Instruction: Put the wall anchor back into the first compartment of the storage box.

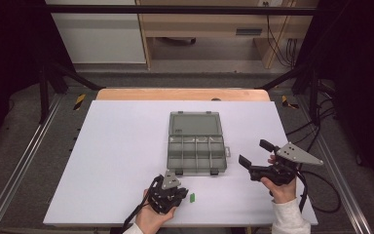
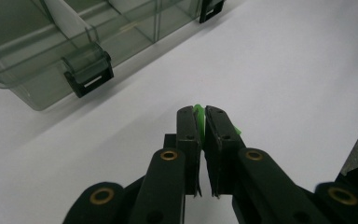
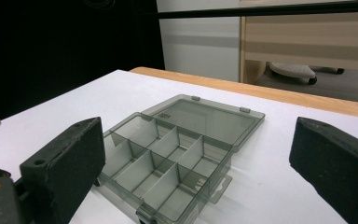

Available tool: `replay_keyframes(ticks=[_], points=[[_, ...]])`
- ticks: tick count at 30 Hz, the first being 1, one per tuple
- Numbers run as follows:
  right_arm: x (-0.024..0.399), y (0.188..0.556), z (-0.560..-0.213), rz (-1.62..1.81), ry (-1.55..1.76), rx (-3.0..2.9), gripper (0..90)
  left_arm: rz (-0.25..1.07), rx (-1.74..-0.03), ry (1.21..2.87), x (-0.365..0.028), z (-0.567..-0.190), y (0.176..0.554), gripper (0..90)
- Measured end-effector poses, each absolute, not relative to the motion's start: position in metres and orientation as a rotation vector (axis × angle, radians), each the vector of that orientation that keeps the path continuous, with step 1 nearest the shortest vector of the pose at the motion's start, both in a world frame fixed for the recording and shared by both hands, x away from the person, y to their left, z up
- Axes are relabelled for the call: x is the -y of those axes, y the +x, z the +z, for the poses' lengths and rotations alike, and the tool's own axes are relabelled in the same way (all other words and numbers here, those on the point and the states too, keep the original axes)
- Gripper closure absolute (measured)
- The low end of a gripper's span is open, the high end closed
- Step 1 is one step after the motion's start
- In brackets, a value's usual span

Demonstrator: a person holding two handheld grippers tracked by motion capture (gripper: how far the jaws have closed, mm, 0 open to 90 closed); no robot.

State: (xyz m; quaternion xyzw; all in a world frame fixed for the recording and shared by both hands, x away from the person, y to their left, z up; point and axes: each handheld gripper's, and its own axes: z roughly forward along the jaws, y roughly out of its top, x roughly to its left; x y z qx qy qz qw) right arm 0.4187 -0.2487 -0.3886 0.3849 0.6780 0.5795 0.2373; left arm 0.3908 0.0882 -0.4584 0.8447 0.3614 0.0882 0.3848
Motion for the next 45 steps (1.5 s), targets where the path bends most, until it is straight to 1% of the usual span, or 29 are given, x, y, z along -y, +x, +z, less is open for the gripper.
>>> replay_keyframes(ticks=[10,23,36,45], points=[[0.249,0.419,-0.389,1.590,1.050,-1.854,3.7,0.242,-0.913,2.092,-0.100,-0.438,0.391,84.1],[0.250,0.419,-0.390,1.572,1.051,-1.869,3.7,0.301,-0.918,2.000,-0.122,-0.408,0.402,84.1],[0.251,0.419,-0.390,1.577,1.061,-1.855,3.5,0.343,-0.905,1.934,-0.129,-0.383,0.429,84.1],[0.251,0.419,-0.389,1.583,1.051,-1.853,3.5,0.361,-0.901,1.894,-0.127,-0.376,0.456,84.1]])
